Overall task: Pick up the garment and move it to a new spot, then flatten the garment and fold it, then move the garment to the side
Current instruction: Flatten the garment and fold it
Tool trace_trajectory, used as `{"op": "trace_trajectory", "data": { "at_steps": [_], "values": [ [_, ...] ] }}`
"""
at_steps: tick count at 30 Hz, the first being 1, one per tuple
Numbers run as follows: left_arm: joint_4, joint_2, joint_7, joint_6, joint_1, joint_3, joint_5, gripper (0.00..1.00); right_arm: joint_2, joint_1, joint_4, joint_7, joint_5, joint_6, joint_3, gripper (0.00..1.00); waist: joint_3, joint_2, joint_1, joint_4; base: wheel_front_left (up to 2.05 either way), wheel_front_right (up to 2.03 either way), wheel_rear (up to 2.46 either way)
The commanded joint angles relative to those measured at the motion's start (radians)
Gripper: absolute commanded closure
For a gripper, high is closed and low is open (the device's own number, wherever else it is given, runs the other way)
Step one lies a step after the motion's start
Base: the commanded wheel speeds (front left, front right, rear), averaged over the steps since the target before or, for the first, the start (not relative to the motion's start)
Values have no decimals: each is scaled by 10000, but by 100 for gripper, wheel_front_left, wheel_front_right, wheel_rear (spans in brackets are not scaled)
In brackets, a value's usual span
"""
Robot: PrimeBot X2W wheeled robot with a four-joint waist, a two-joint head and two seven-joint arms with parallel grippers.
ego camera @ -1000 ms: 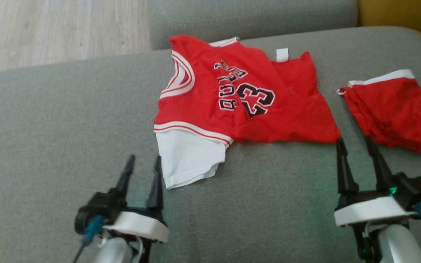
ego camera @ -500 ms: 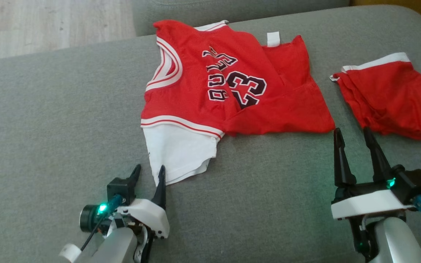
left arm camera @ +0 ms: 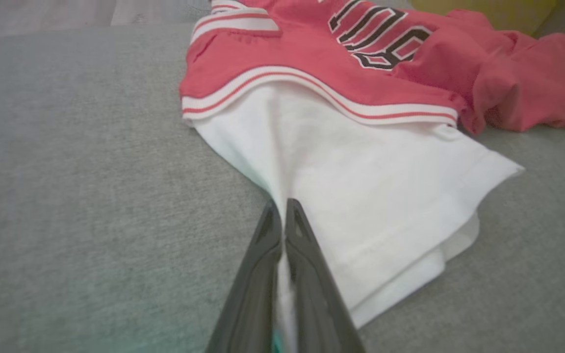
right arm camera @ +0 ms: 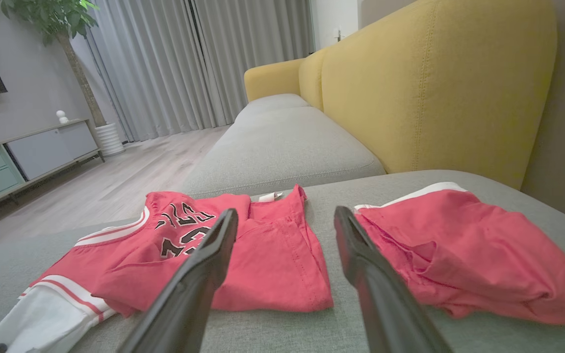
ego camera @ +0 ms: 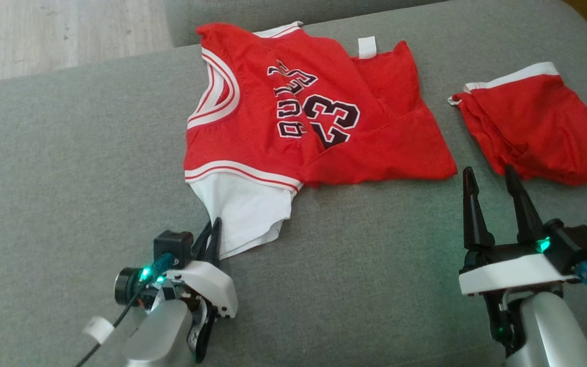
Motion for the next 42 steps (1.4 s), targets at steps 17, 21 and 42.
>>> {"op": "trace_trajectory", "data": {
  "at_steps": [17,21,42],
  "values": [
    [-2389,785,-852,1075,729,2472,-112,100,-24,-235,598,227,21,-7,412,0,-367,0,-1,1175,0,0,0],
    [-2550,835,-853,1296,1169,2822,100,100,-24,-192,774,374,26,-7,396,0,-435,0,-1,1427,0,0,0],
    [-5573,199,-854,-111,2304,2737,1417,0,-24,-81,526,45,208,-7,286,0,-911,0,-1,2103,0,0,0]
  ]
}}
